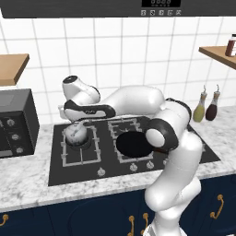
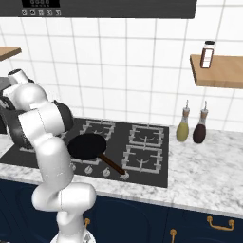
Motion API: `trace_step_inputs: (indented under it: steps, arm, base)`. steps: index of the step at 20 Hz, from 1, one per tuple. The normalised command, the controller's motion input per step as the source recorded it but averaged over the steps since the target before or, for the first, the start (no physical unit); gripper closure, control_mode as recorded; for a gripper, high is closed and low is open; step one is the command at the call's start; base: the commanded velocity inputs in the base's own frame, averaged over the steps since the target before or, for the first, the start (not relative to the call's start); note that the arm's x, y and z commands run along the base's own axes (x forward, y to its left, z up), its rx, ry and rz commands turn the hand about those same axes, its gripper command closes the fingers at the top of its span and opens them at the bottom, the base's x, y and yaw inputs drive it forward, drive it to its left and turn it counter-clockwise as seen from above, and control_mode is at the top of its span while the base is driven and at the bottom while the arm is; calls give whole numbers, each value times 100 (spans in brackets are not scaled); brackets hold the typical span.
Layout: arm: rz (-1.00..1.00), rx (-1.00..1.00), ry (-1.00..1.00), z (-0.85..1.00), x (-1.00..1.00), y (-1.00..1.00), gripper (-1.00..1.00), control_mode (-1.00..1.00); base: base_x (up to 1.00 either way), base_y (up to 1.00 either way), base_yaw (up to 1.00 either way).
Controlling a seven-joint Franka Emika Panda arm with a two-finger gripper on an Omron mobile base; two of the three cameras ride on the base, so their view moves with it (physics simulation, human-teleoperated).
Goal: Pick the kettle from the counter and place it on a stove burner. Then turn the burner on.
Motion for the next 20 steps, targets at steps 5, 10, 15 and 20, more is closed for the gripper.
trace_step_inputs:
  steps: [5,10,15,20]
  arm:
    - [4,2,0,0,-74,-28,-100,-100]
    - [11,6,0,0,-77,-33,-100,-100]
    - [15,3,0,0,-67,-39,-100,-100]
    - [18,1,4,0,-60,-29,-100,-100]
  base:
    - [0,0,0]
    - [0,0,0]
    - [0,0,0]
    - [0,0,0]
